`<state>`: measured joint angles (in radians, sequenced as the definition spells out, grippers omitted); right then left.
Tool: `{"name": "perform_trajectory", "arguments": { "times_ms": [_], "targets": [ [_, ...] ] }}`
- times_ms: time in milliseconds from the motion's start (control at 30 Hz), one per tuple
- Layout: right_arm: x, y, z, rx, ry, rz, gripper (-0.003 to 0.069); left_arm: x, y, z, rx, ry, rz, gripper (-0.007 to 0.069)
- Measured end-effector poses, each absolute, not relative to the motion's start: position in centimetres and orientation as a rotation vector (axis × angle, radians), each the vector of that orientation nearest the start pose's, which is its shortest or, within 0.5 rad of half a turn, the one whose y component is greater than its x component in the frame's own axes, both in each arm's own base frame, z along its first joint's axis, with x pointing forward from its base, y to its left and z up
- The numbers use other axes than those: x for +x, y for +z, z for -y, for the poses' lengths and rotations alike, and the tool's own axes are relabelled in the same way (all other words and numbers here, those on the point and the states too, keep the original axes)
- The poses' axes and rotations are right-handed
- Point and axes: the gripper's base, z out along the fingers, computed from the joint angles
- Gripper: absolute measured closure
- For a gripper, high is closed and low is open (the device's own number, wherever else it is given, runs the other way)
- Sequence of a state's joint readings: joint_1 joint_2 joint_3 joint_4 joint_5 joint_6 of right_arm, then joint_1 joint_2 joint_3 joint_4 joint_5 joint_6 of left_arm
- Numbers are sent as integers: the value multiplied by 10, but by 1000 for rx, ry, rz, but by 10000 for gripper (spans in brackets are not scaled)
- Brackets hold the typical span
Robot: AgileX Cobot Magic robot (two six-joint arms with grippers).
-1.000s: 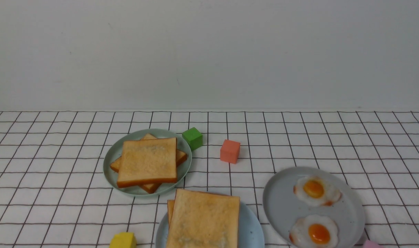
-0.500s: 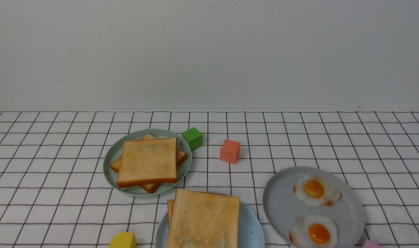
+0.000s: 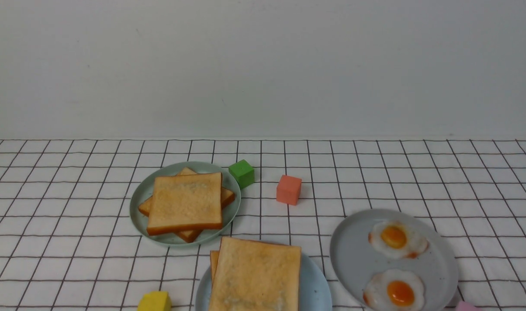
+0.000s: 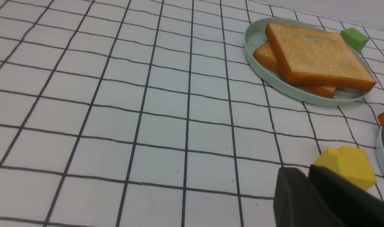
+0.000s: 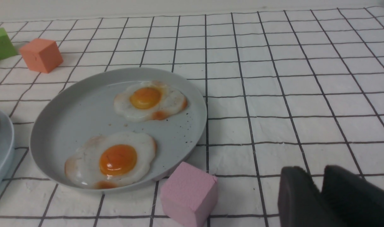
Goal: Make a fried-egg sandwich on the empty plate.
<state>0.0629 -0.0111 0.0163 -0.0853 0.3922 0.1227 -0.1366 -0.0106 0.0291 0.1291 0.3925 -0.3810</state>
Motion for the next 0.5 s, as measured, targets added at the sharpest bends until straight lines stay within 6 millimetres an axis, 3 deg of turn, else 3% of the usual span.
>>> {"name": "perform_trajectory", "arguments": {
  "times_ms": [500],
  "targets": [
    [52,173,0,4,43,-1880,489,52,169,3,-152,-225,-1891,536]
  ]
}}
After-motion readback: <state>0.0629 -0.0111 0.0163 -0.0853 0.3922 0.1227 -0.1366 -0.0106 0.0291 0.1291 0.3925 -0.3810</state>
